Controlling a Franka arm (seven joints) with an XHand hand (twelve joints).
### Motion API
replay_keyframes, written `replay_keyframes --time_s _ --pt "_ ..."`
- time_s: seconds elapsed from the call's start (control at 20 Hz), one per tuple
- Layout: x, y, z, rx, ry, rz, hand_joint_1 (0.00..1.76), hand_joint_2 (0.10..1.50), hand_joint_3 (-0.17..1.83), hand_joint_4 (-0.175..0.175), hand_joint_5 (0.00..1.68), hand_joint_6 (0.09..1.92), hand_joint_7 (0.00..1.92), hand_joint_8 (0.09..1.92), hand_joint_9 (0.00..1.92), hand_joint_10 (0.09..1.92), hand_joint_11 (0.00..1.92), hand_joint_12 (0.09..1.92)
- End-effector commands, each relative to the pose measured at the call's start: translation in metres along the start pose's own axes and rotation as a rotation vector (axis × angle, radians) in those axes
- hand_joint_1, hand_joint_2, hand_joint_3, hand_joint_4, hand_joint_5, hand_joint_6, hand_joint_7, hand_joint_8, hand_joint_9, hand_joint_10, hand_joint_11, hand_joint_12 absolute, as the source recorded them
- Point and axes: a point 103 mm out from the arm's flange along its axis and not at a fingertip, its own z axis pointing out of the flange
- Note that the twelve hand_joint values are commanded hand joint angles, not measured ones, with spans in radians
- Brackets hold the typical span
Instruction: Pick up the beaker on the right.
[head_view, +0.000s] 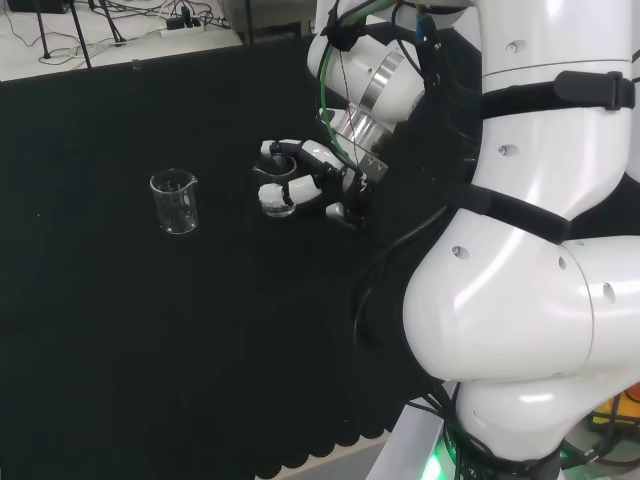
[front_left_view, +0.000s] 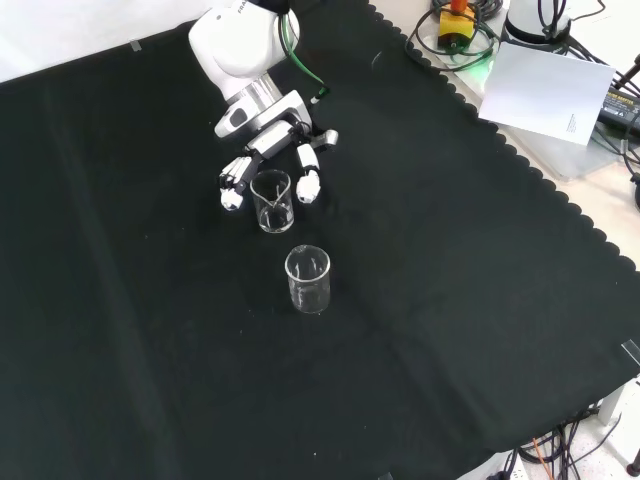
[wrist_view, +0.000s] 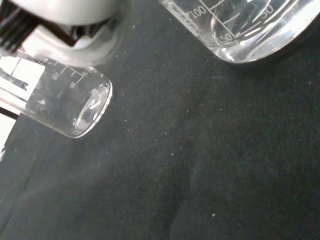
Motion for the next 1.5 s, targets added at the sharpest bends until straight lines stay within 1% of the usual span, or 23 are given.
replay_keyframes --time_s 0.05,0.35,0.75,1.1,1.5 --pt "0.0005 0.0 0.0023 -0.042 0.006 0.015 0.78 0.5 0.54 -0.001 0.41 0.09 0.24 0.51 0.32 0.55 0.0 1.19" --pt "0.0037 0.0014 0.0006 -0.07 -0.004 0.019 0.78 0.51 0.53 -0.003 0.45 0.09 0.25 0.51 0.33 0.55 0.0 1.19" --pt "0.0056 0.0039 0.0045 -0.066 -0.012 0.027 0.79 0.53 0.52 -0.006 0.48 0.09 0.26 0.51 0.32 0.54 0.0 1.2" --pt "0.0024 0.0032 0.0049 -0.085 -0.01 0.039 0.79 0.54 0.51 -0.008 0.49 0.09 0.24 0.5 0.3 0.53 0.0 1.2" --pt "0.0063 0.0088 0.0056 -0.096 -0.009 0.043 0.85 0.58 0.51 0.001 0.61 0.13 0.29 0.51 0.3 0.54 0.0 1.19"
